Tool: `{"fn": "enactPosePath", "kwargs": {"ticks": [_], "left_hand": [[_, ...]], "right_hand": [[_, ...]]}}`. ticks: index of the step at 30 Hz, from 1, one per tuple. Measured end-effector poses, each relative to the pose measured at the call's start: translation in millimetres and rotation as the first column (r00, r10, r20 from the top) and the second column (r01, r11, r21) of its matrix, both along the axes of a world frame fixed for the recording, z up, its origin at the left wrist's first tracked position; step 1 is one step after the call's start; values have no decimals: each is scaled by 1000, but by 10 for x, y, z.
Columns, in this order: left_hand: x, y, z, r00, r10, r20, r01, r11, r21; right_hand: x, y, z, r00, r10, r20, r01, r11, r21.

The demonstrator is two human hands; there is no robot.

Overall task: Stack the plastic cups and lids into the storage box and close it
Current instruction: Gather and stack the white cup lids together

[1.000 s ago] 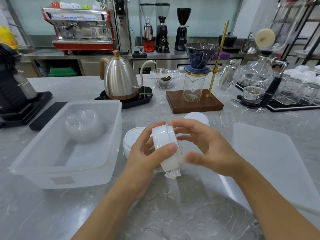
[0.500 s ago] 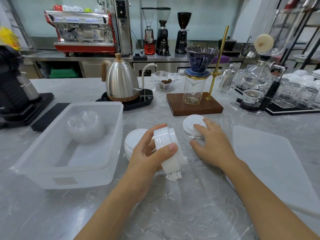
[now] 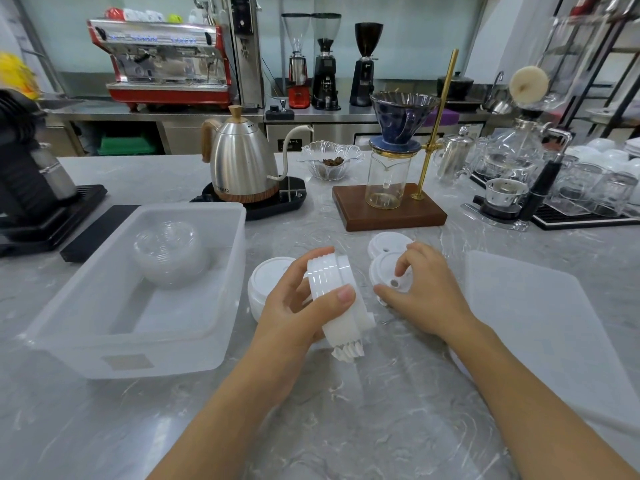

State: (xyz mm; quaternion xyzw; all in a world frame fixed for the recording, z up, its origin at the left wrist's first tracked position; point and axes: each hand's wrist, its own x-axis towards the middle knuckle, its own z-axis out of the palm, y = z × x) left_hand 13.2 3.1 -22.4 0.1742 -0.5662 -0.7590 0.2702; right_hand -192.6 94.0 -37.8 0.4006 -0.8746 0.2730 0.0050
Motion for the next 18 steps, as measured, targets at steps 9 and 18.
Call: {"fn": "enactPosePath", "kwargs": {"ticks": [9, 18], "left_hand": [[2, -13, -12, 1000, -8, -9, 8, 1000, 14], [11, -14, 58, 996, -22, -92, 30, 996, 89]], "right_hand": [[-1, 4, 12, 1000, -18, 8, 18, 1000, 6], [210, 225, 411, 776, 591, 221, -327, 677, -660]]}}
